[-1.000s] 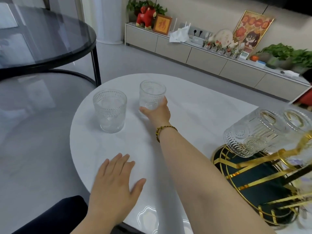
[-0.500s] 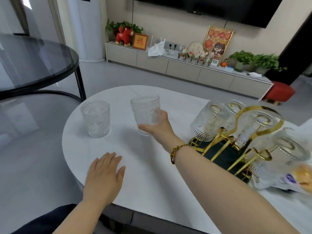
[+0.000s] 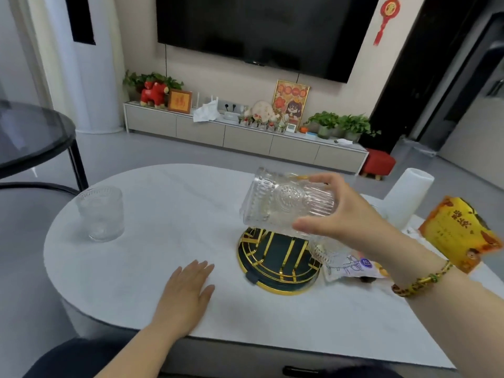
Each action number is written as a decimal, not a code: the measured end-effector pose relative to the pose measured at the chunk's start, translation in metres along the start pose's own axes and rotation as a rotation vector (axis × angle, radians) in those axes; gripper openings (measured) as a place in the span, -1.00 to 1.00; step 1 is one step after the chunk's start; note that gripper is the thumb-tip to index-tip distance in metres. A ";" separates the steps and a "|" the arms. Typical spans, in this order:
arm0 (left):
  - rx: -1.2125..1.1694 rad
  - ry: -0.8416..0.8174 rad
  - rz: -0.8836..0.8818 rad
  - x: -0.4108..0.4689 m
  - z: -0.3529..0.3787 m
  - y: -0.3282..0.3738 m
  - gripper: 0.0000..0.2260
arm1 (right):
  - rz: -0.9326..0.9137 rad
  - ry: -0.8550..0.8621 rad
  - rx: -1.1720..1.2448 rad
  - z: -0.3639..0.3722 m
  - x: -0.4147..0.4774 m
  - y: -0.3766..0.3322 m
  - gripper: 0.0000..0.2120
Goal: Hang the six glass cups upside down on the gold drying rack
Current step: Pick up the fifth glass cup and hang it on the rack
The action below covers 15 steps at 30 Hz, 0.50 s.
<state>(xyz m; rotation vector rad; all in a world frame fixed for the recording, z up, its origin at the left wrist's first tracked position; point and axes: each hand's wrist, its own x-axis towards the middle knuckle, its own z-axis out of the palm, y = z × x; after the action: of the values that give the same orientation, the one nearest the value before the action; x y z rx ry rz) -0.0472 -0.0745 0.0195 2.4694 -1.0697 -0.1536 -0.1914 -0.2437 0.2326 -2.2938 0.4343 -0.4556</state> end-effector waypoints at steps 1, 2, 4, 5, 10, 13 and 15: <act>-0.003 -0.011 0.024 0.002 0.003 0.006 -0.58 | 0.003 0.006 -0.025 -0.009 -0.002 0.000 -0.35; -0.002 -0.022 0.047 0.005 0.005 0.011 -0.57 | 0.003 0.007 -0.049 -0.018 -0.002 0.000 -0.32; 0.001 -0.058 0.087 0.009 0.010 0.020 -0.56 | 0.003 0.004 -0.122 -0.030 0.001 -0.001 -0.28; 0.013 -0.077 0.107 0.012 0.013 0.024 -0.55 | 0.001 0.000 -0.171 -0.034 0.004 -0.002 -0.29; 0.084 -0.148 0.216 0.025 0.026 0.035 -0.53 | -0.082 -0.055 -0.413 -0.040 0.031 -0.006 -0.27; 0.097 -0.163 0.241 0.030 0.030 0.034 -0.53 | -0.153 -0.069 -0.496 -0.035 0.048 -0.007 -0.26; 0.093 -0.160 0.243 0.030 0.032 0.033 -0.52 | -0.174 -0.105 -0.528 -0.031 0.055 -0.007 -0.25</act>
<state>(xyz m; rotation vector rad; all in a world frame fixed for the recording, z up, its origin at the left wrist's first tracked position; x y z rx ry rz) -0.0568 -0.1275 0.0074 2.4150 -1.4649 -0.2336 -0.1552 -0.2819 0.2687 -2.8673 0.3307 -0.3279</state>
